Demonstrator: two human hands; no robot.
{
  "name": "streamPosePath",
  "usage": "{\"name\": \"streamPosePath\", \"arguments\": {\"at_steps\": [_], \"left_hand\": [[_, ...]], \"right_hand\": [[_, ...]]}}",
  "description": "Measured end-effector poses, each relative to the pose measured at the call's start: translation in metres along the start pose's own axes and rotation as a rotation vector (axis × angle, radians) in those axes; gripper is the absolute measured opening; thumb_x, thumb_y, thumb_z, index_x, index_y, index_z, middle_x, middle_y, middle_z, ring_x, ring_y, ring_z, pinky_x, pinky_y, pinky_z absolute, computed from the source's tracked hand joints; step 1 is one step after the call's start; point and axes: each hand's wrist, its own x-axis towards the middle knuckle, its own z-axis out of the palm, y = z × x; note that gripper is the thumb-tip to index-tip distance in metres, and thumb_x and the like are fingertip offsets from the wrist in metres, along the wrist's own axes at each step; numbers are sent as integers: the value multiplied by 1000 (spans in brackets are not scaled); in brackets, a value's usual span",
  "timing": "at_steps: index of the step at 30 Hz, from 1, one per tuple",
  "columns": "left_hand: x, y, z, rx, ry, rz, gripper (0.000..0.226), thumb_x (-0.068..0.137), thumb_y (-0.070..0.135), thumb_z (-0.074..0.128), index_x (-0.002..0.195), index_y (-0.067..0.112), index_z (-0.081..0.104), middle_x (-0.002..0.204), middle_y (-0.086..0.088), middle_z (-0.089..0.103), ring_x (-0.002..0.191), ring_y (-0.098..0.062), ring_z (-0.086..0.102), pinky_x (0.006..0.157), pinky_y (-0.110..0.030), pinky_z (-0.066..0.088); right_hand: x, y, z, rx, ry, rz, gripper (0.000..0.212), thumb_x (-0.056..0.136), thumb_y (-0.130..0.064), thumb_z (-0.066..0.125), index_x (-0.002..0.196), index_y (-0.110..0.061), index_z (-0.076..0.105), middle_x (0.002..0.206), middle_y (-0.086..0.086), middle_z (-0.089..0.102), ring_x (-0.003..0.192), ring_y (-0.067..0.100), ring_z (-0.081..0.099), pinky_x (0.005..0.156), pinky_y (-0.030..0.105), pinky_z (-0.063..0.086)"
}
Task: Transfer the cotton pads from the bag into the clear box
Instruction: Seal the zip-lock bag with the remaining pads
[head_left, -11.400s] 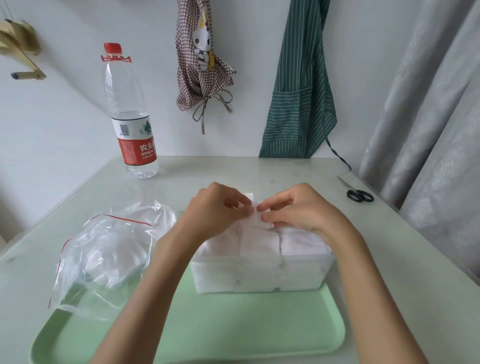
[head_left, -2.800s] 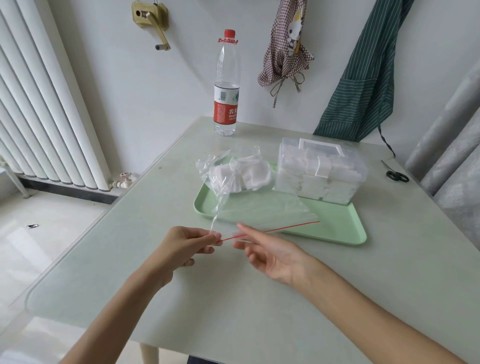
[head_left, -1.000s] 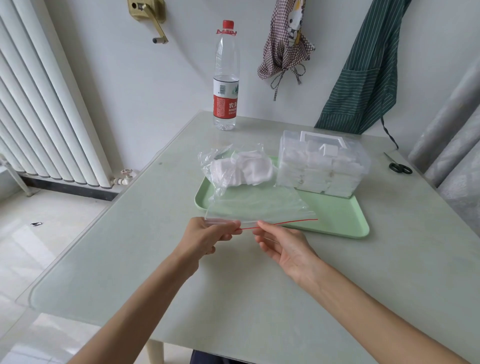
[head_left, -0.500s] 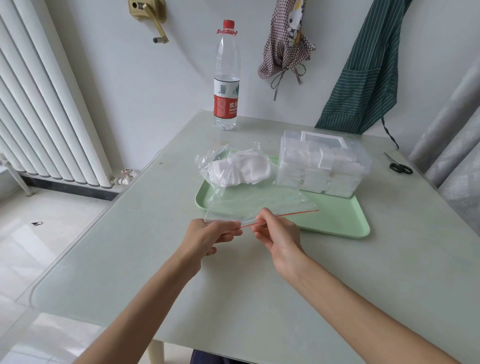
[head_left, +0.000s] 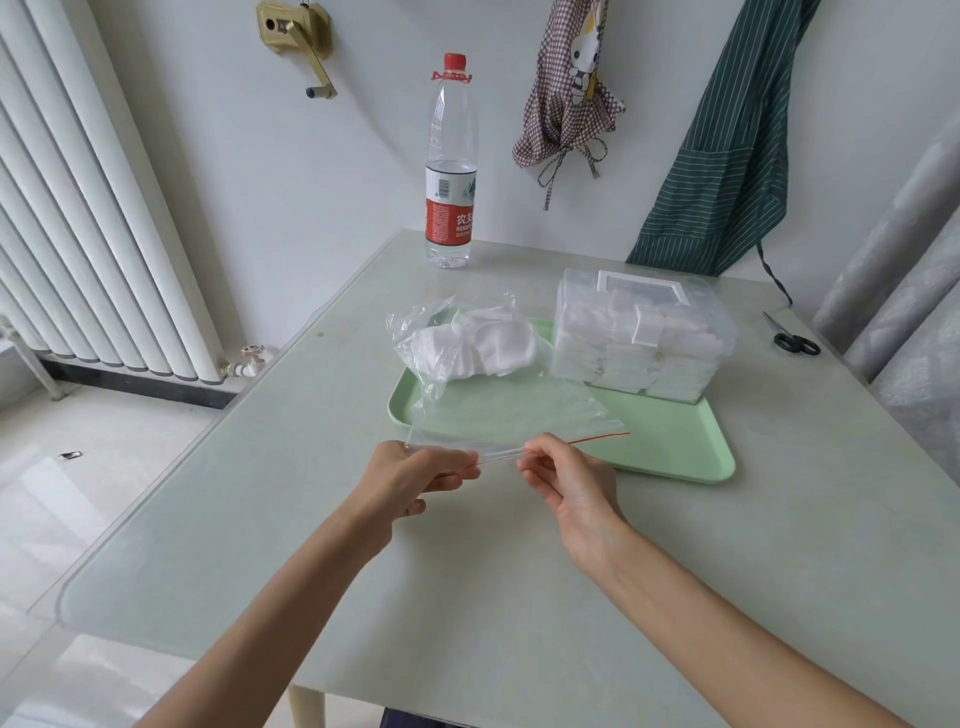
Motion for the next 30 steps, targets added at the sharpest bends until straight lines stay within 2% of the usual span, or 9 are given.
{"name": "streamPosePath", "arguments": {"at_steps": [3,7,14,18,22,24,27,29,30], "left_hand": [[-2,1,-1,10,13,16,13,81,28,68,87,18,74,86,9,75,68,2,60,61,-23,32],[-2,5,-7,30,16,24,15,81,28,68,89,17,75,87,9,75,73,1,60,62,-24,31],[-1,9,-7,75,11,29,15,82,25,67,90,15,74,88,6,75,76,-3,61,64,-25,31],[2,9,-13,120,-25,1,17,82,26,67,93,16,73,87,8,75,75,-3,61,63,-24,31],[4,12,-15,172,-100,-14,20,81,29,68,97,20,72,90,10,75,75,1,63,65,-24,33],[6,14,-20,192,-92,10,31,71,34,73,98,19,72,91,10,75,80,2,67,68,-25,35],[16,20,-33,165,8,83,40,55,35,67,91,19,74,81,7,72,76,-1,66,63,-23,37],[23,24,-46,165,57,95,40,50,34,67,87,21,75,73,8,69,74,-6,61,61,-21,38],[25,25,-54,191,47,91,45,45,36,68,87,22,75,72,9,69,74,-6,60,62,-21,39]], "right_hand": [[1,-1,3,-16,-2,-3,17,78,0,61,61,-6,60,45,1,58,41,7,56,47,15,50],[0,-6,-4,-99,-105,34,8,81,-6,64,74,-3,64,62,8,61,45,13,60,47,19,52],[2,-12,-22,-26,-56,44,7,81,-6,66,75,-3,64,67,10,62,47,14,62,47,19,53],[1,-15,-25,-14,-55,34,9,81,-3,62,72,-4,62,60,7,58,45,11,58,46,17,50],[0,-13,-15,51,59,-24,20,80,0,58,61,-6,57,44,0,54,36,6,54,42,13,47],[-4,-10,-9,69,65,-41,18,80,0,60,62,-5,58,44,0,54,37,7,55,42,14,47],[-15,-3,-2,48,-71,54,13,84,-5,63,71,-3,63,57,6,59,40,11,58,41,17,48],[-25,-6,-6,-113,-294,198,18,90,-18,60,81,-5,67,66,8,63,43,12,59,43,18,49],[-28,-13,-10,-315,-476,270,24,92,-26,56,85,-7,68,71,7,66,46,11,60,47,17,50]]}}
